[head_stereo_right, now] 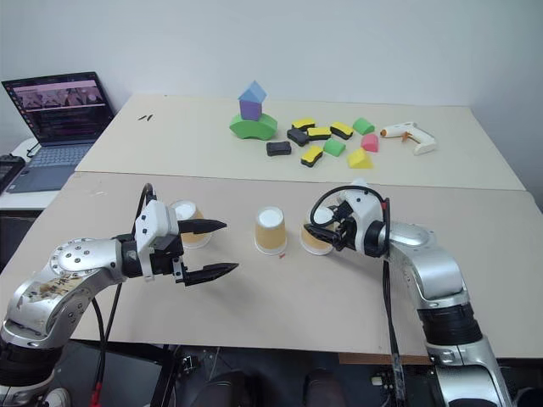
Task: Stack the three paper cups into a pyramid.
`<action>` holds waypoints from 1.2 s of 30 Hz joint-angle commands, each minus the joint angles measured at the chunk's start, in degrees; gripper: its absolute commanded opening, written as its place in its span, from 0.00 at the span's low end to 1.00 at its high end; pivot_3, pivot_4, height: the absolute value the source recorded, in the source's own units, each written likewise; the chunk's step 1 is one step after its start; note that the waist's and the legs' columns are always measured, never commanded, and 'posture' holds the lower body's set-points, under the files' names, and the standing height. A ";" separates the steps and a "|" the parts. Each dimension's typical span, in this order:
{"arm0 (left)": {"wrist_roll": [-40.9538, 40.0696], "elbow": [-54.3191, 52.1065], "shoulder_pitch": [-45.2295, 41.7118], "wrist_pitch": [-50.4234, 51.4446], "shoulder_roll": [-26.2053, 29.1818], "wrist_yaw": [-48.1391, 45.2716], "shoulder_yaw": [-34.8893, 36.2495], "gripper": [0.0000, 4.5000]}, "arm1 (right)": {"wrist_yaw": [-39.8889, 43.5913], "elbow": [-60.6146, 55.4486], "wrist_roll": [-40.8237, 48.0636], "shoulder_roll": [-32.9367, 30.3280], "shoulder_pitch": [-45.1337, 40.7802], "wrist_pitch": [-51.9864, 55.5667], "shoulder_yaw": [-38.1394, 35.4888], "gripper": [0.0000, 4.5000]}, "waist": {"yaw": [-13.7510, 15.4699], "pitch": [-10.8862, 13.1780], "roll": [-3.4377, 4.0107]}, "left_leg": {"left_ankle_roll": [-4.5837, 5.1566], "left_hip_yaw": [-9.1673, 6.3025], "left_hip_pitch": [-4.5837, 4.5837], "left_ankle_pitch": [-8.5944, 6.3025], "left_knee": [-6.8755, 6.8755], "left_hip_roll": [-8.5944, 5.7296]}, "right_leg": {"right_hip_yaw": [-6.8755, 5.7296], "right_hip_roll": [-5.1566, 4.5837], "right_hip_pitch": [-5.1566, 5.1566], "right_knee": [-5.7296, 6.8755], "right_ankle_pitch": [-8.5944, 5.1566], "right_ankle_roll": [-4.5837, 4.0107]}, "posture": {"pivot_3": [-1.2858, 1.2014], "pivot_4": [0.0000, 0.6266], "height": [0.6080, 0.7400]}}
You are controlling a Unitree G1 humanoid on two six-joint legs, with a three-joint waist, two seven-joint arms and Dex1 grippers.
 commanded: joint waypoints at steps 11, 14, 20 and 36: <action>-0.63 -1.71 -1.39 0.00 -0.08 0.64 0.90 1.00 | -0.31 -0.84 -0.70 4.25 -3.21 -0.18 2.64 0.61 | -0.10 0.00 0.00 | 0.00 0.00 0.01 0.00 0.00 0.00 | 0.00 -0.01 -0.01 0.01 0.00 0.00 | 0.52 0.24 1.00; -0.83 -1.72 -1.71 0.22 -0.15 0.73 1.00 1.00 | -0.57 0.08 -1.17 4.94 -3.59 -0.41 3.04 0.61 | -0.08 0.00 0.00 | 0.00 0.00 0.01 0.00 0.00 -0.01 | 0.00 -0.01 -0.01 0.01 0.00 0.00 | 0.52 0.24 1.00; -0.88 -1.79 -1.62 0.36 0.06 0.72 1.20 1.00 | -0.67 0.91 -1.57 5.46 -3.61 -0.44 3.18 0.61 | -0.03 0.00 0.00 | 0.00 0.00 0.00 0.00 0.00 -0.01 | -0.03 -0.01 0.01 0.02 0.00 0.00 | 0.52 0.24 1.00; -0.48 -1.35 -1.25 -0.28 -0.05 0.62 0.97 1.00 | 3.81 -10.59 9.48 2.59 -3.57 6.39 -4.45 0.99 | 0.08 0.00 0.00 | 0.00 -0.01 -0.03 0.00 0.00 0.00 | -0.06 -0.01 0.00 0.10 0.00 0.00 | 0.52 0.24 1.00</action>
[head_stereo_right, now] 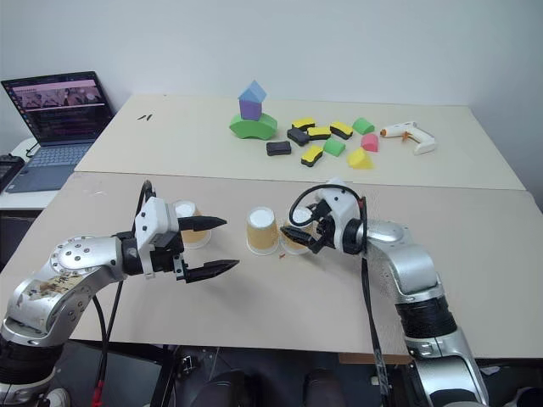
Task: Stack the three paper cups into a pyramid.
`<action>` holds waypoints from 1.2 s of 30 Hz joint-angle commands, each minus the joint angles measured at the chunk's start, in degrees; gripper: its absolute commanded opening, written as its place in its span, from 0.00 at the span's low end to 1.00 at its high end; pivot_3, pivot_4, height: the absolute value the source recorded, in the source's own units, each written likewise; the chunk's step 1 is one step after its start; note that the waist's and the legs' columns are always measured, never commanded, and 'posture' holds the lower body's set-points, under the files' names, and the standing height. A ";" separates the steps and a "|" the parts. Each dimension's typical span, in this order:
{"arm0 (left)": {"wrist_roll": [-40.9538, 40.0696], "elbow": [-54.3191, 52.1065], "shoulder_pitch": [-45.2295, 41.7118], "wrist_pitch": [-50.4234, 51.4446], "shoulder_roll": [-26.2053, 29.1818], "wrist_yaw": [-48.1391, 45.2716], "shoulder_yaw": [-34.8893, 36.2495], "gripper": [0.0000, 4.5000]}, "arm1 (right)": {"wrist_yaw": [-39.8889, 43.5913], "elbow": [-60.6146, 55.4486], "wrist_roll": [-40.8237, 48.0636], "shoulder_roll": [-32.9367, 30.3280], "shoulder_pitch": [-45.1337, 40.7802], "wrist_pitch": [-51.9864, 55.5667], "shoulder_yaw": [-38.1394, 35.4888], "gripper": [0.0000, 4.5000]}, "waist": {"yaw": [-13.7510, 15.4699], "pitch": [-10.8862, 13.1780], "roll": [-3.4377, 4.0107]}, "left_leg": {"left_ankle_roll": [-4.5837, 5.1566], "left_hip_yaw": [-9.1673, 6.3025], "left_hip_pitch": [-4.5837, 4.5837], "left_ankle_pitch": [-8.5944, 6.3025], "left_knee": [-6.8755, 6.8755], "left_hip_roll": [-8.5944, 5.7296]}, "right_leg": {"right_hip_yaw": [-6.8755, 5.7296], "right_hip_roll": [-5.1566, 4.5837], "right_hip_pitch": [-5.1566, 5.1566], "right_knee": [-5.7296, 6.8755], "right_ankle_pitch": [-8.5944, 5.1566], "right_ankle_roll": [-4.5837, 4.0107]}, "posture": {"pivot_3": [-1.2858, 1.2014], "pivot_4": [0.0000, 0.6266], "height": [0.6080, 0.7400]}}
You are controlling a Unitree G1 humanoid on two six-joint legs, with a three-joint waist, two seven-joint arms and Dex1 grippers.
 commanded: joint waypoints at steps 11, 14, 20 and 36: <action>6.24 -0.47 -3.11 1.34 -10.61 21.25 4.81 1.00 | 5.80 -9.11 8.04 -12.70 -4.39 3.98 -5.93 0.99 | 0.39 0.01 -0.04 | 0.05 -0.01 0.02 -0.03 0.00 -0.04 | -0.07 -0.43 0.01 -0.11 0.00 0.00 | 0.52 0.24 1.00; 10.70 -5.98 -2.00 3.38 -19.18 34.71 5.80 1.00 | 8.15 -7.00 5.92 -16.03 -2.67 0.77 -4.79 0.99 | 1.02 -0.01 -0.11 | 0.18 -0.08 -0.06 -0.10 0.06 -0.07 | -0.25 -0.53 0.09 -0.13 0.01 0.02 | 0.52 0.24 1.00; 21.47 -15.82 5.73 7.05 -25.63 48.27 1.09 1.00 | 12.30 -2.99 5.01 -19.50 -2.60 -2.40 -5.88 0.99 | 1.09 -0.01 -0.13 | 0.23 -0.03 -0.21 -0.12 0.09 -0.10 | -0.21 -0.49 0.05 -0.13 0.07 0.12 | 0.52 0.24 1.00; 24.61 -13.18 11.47 10.65 -26.61 44.97 -0.43 1.00 | 15.37 -0.24 7.56 -20.21 -9.07 -2.50 -8.23 0.99 | 1.23 0.01 -0.16 | 0.20 -0.06 -0.06 -0.14 0.06 -0.09 | 0.06 -0.74 0.08 -0.30 0.08 0.07 | 0.52 0.24 1.00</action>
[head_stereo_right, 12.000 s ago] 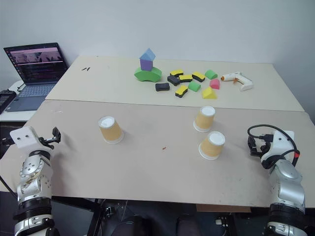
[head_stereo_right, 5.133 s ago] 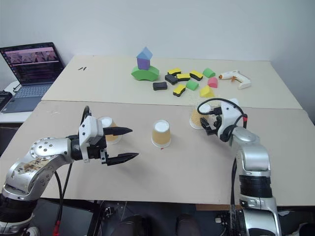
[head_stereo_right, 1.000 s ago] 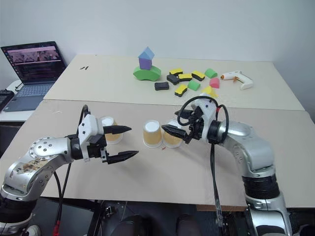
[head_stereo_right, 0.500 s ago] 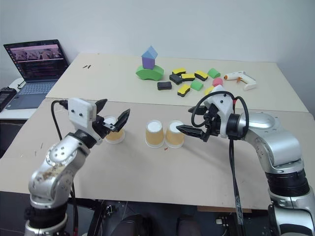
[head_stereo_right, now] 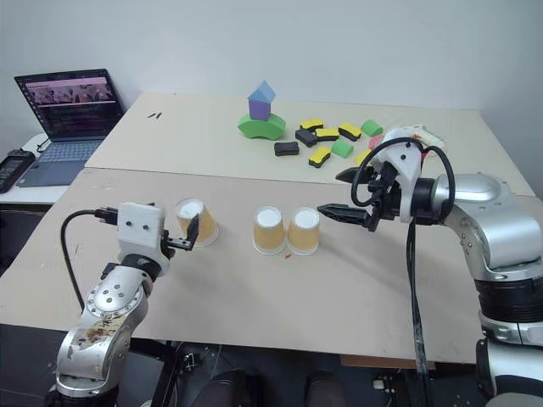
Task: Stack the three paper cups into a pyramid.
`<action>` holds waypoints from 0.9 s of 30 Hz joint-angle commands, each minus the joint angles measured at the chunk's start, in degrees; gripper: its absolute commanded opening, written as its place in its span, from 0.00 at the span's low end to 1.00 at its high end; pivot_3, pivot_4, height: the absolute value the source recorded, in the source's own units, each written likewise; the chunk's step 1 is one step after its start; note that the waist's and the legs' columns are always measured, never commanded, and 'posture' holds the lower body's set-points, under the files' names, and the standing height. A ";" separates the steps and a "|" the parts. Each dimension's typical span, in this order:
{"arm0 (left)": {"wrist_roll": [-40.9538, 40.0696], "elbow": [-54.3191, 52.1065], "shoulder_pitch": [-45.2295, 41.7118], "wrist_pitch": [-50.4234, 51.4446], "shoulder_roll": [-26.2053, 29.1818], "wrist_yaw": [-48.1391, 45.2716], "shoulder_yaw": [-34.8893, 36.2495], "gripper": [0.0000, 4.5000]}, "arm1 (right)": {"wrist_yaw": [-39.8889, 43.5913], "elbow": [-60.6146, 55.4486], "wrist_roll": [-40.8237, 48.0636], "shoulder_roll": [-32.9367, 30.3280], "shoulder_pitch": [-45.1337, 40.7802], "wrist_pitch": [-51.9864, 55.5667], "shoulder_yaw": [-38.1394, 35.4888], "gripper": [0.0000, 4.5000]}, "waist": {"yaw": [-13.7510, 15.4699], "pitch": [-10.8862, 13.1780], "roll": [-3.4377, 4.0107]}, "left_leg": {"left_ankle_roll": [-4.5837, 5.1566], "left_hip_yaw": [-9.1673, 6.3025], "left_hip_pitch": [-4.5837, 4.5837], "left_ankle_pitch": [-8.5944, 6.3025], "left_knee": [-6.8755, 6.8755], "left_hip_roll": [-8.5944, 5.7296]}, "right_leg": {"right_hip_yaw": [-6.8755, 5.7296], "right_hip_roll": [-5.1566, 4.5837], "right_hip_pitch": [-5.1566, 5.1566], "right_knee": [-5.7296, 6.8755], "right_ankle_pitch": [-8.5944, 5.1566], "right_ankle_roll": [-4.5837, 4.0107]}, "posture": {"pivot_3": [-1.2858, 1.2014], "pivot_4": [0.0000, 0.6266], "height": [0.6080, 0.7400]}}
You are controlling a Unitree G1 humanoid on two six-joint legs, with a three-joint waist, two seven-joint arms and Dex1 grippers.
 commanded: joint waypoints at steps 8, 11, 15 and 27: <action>0.01 0.72 0.44 -1.99 1.04 -3.09 0.21 1.00 | -1.80 -3.49 3.60 -0.55 -0.70 1.37 -4.25 0.99 | -0.02 0.00 0.00 | 0.00 0.00 0.00 0.00 -0.02 0.00 | 0.02 -0.02 0.01 -0.03 0.00 0.00 | 0.52 0.24 1.00; 1.45 0.96 0.32 -2.99 1.86 -2.87 -0.54 1.00 | -2.03 -3.60 3.36 -0.89 0.26 1.11 -4.09 0.99 | -0.02 0.00 0.00 | 0.00 0.00 -0.01 0.00 -0.03 0.00 | 0.02 -0.02 0.00 -0.05 0.00 0.00 | 0.52 0.24 1.00; 2.42 2.67 0.21 -2.97 1.81 -2.88 -0.97 1.00 | -2.25 -3.91 3.78 -0.92 0.46 1.25 -4.23 0.99 | -0.03 0.00 0.00 | 0.00 0.00 -0.02 0.00 -0.04 0.00 | 0.03 -0.02 -0.01 -0.06 0.00 0.00 | 0.52 0.24 1.00; 2.75 9.39 -0.38 -7.22 1.03 -3.79 -1.15 1.00 | -1.66 -5.22 3.18 -2.10 4.66 0.34 -3.61 0.99 | 0.02 0.00 0.00 | 0.00 -0.01 -0.04 0.00 -0.05 -0.01 | 0.00 -0.06 -0.01 -0.12 0.00 0.00 | 0.52 0.24 1.00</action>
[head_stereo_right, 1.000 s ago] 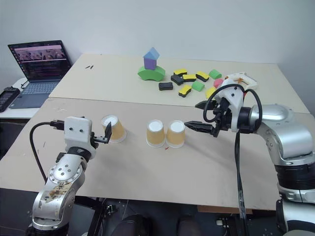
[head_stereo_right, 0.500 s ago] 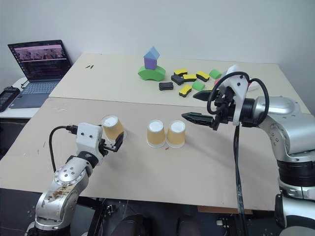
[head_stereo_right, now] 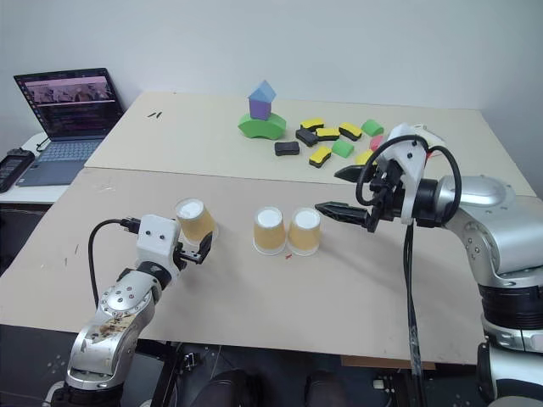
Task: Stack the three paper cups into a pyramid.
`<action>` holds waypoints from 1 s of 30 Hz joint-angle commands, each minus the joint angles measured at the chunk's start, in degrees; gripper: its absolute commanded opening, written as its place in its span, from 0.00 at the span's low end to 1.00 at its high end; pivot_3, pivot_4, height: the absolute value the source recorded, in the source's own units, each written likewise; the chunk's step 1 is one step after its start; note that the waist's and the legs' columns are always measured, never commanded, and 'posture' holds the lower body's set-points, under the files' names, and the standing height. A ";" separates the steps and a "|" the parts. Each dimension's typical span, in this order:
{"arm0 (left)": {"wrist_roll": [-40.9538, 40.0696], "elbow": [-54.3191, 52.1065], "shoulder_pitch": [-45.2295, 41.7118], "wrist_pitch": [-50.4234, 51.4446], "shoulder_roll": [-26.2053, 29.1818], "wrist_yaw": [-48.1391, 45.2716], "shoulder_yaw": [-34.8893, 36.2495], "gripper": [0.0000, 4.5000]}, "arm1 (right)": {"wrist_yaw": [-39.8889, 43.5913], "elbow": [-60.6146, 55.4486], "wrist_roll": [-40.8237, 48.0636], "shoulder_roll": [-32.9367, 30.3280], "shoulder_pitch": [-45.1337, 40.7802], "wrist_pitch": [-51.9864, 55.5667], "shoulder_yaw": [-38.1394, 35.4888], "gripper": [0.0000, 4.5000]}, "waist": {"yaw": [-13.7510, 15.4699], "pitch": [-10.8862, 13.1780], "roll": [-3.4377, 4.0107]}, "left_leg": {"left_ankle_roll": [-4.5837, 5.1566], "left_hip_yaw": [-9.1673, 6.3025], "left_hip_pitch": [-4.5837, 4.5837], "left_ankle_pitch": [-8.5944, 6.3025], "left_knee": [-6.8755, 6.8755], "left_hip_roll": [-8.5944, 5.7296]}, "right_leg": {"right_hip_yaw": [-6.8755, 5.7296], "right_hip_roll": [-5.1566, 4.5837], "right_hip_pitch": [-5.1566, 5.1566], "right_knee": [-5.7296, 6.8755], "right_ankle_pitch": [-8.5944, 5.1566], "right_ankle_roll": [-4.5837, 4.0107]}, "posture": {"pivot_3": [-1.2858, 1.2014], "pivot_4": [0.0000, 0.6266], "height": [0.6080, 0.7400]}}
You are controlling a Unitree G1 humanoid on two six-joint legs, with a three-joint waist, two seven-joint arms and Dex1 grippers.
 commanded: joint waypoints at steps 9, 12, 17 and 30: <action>1.24 8.90 -4.88 -8.07 1.01 -2.31 0.77 1.00 | -0.15 -2.38 -0.29 -1.70 2.61 -1.39 -2.46 0.99 | -0.01 0.00 0.00 | 0.00 0.00 0.01 0.00 -0.01 0.00 | -0.01 0.00 -0.01 -0.01 0.00 0.00 | 0.52 0.24 1.00; 1.26 11.60 -6.44 -10.20 1.77 -3.72 0.58 1.00 | -0.33 -2.27 -0.49 -1.76 3.00 -1.65 -2.51 0.99 | 0.01 0.00 0.00 | 0.00 0.00 -0.02 0.00 0.00 0.00 | -0.04 0.00 -0.03 0.00 0.00 0.00 | 0.52 0.24 1.00; 0.60 16.24 -10.02 -13.03 2.54 -6.50 0.39 1.00 | -0.73 -1.44 -1.12 -1.68 3.91 -2.01 -2.70 0.99 | 0.01 0.00 0.00 | 0.00 0.00 -0.02 0.00 0.01 0.00 | -0.09 0.00 -0.01 0.00 0.00 0.00 | 0.52 0.24 1.00; -0.55 17.65 -12.64 -13.28 2.05 -8.39 0.92 1.00 | -1.93 -2.03 -1.36 -1.57 4.89 -1.73 -3.04 0.99 | 0.02 0.00 0.00 | 0.01 0.00 -0.04 0.01 0.02 0.00 | -0.44 0.03 -0.01 0.00 0.00 0.00 | 0.52 0.24 1.00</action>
